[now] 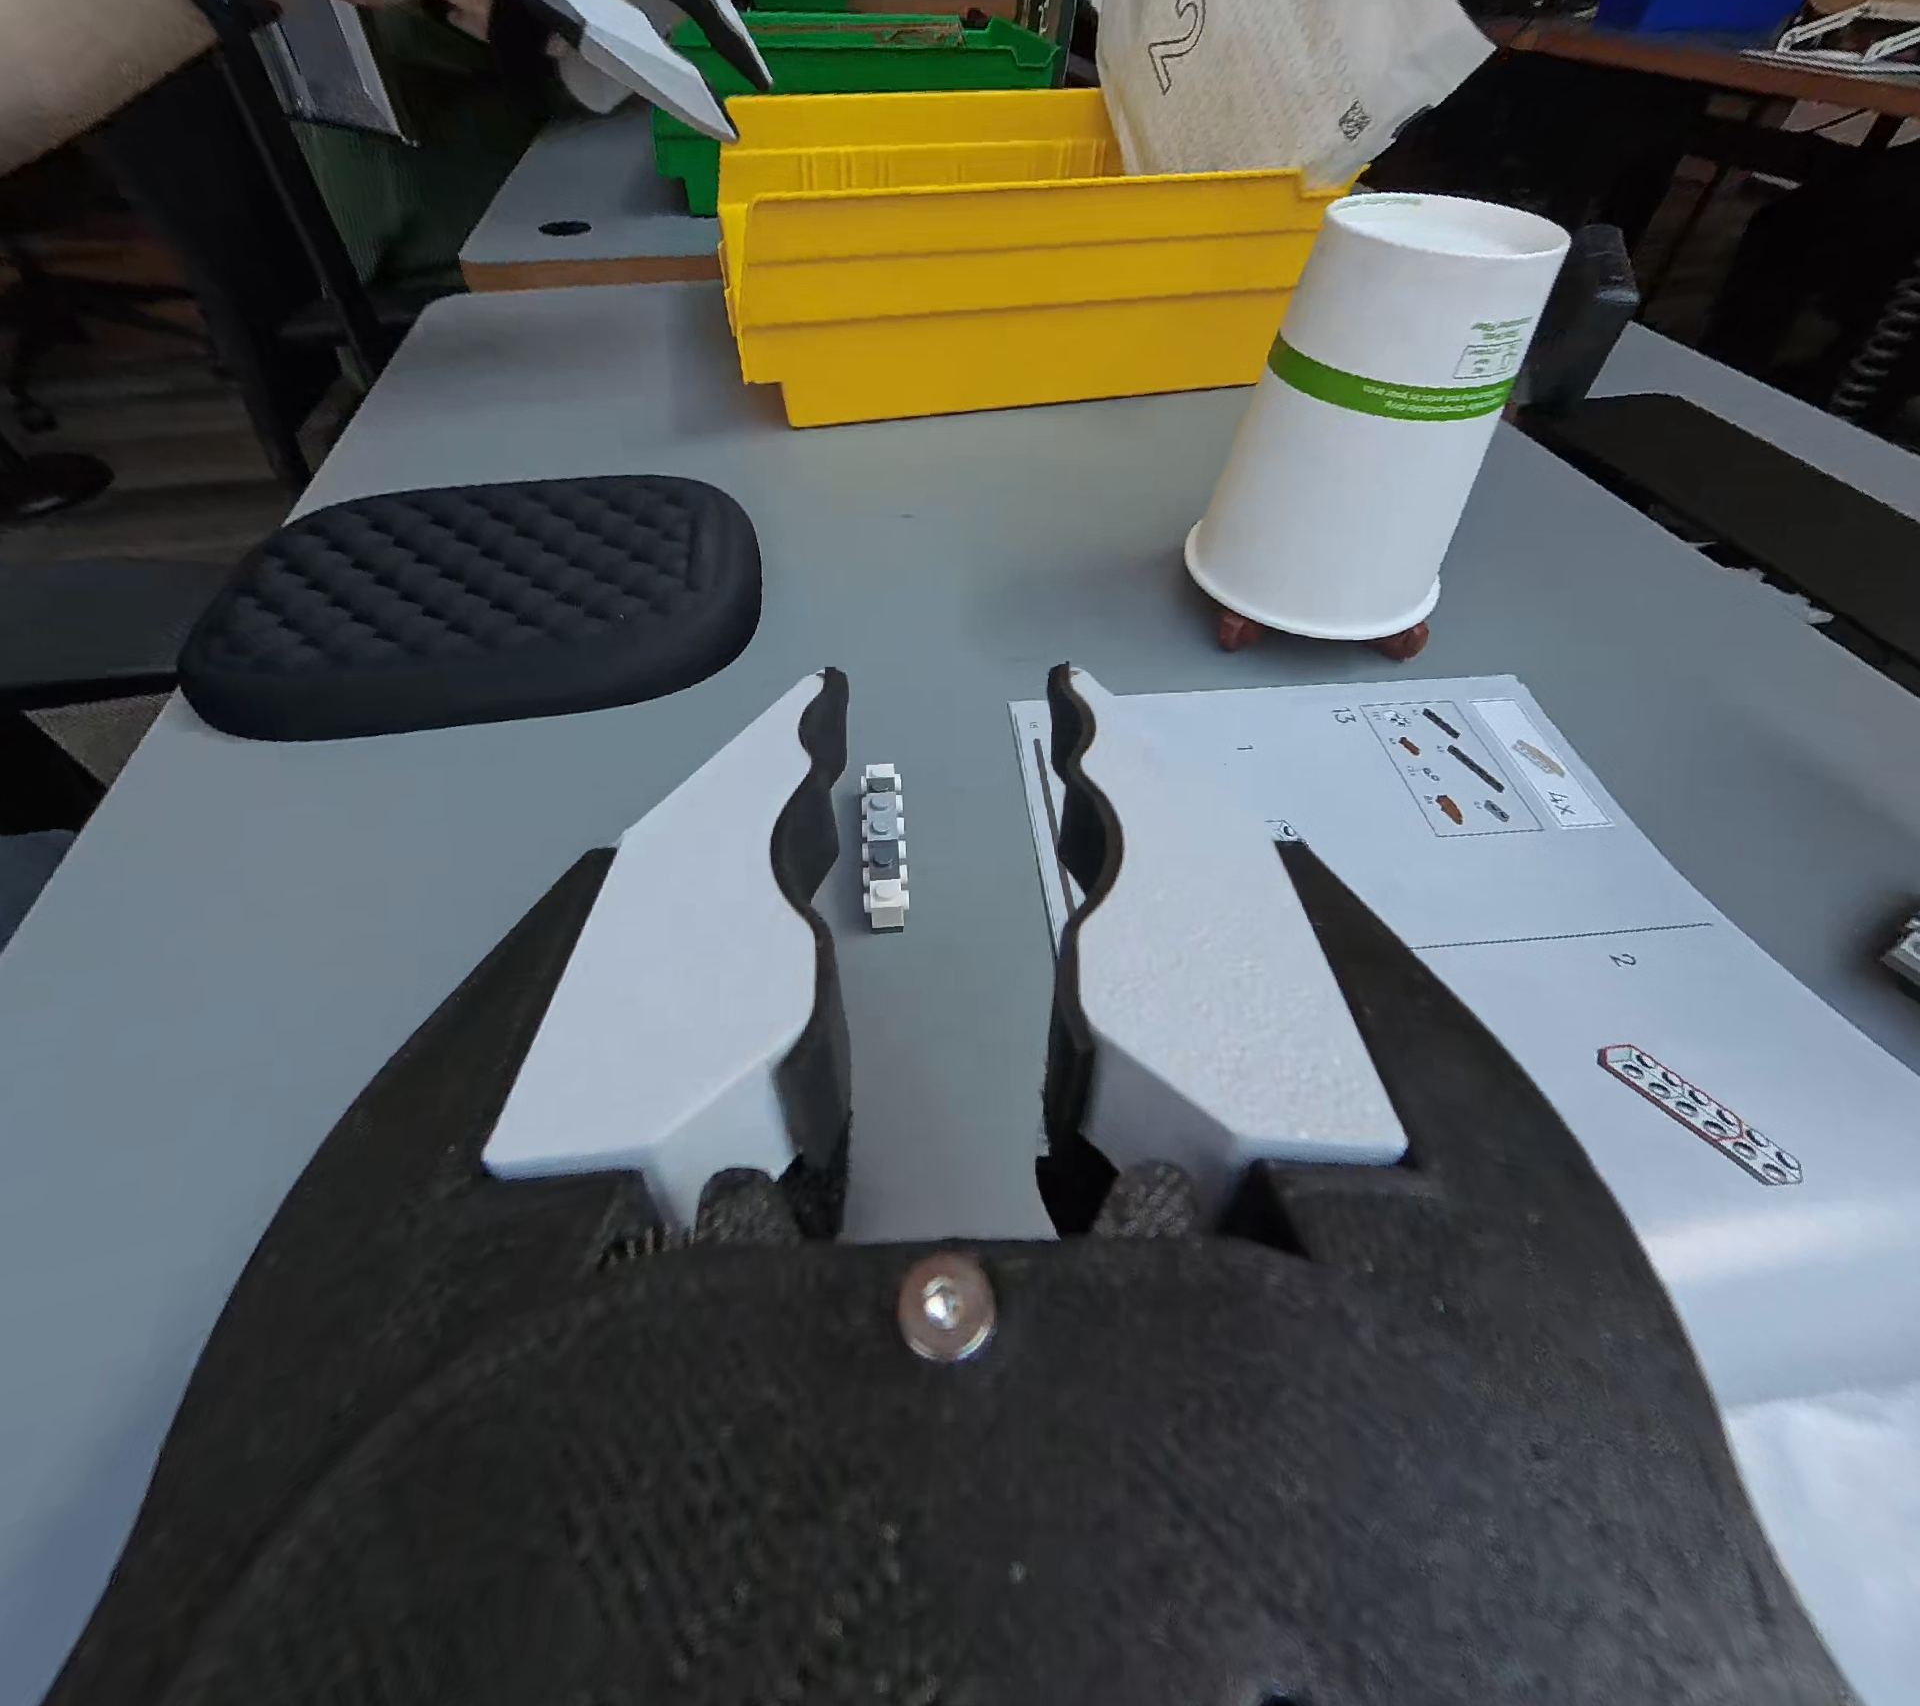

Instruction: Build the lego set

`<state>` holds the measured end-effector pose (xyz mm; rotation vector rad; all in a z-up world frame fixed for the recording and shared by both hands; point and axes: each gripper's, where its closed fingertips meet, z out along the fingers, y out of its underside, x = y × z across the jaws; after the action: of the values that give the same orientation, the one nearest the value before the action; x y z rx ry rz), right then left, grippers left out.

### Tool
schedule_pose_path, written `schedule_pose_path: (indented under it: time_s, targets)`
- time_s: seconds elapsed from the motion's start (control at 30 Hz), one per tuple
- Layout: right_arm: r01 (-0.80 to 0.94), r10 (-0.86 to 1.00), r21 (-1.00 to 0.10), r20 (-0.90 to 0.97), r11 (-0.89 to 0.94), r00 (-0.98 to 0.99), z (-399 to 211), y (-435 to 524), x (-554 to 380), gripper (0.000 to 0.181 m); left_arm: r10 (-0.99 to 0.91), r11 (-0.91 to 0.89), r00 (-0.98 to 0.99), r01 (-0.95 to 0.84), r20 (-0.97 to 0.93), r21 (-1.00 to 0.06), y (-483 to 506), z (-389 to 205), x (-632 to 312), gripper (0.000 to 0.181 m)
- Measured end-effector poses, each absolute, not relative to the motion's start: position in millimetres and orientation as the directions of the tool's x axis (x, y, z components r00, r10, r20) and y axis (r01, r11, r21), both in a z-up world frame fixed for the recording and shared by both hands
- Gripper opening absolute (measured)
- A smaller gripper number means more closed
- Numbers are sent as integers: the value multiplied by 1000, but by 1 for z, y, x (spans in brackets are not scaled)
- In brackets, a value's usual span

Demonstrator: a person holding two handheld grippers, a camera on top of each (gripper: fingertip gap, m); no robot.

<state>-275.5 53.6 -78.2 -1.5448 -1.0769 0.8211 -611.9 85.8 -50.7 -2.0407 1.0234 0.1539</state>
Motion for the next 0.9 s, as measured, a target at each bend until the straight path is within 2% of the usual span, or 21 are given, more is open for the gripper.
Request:
schedule_pose_path:
  time_s: [0.13, 0.27, 0.33, 0.47, 0.57, 0.7, 0.9]
  targets:
    - [168, 928, -982, -14, -82, 372, -69, 58, -265, 37, -802, -185, 322, -935, -503, -303, 132, -67, -616, 28]
    - [173, 915, -981, -11, -88, 402, -70, 64, -257, 37, -916, -103, 106, -994, -387, -28, 150, -108, -629, 29]
    - [172, 916, -980, -20, -97, 401, -70, 63, -256, 37, -921, -28, 2, -998, -390, 62, 162, -124, -637, 29]
    - [197, 924, -977, -4, -86, 382, -72, 59, -260, 38, -947, 64, -93, -993, -307, 103, 167, -149, -638, 28]
    - [224, 922, -971, 5, -89, 386, -79, 61, -261, 38, -954, 99, -126, -989, -273, 113, 171, -158, -642, 20]
    - [230, 917, -967, -8, -108, 398, -83, 64, -260, 38, -971, 85, -114, -986, -209, 146, 168, -166, -657, 5]
    - [212, 910, -970, -19, -116, 413, -81, 67, -257, 37, -966, -59, 31, -993, -256, 104, 170, -154, -665, 5]
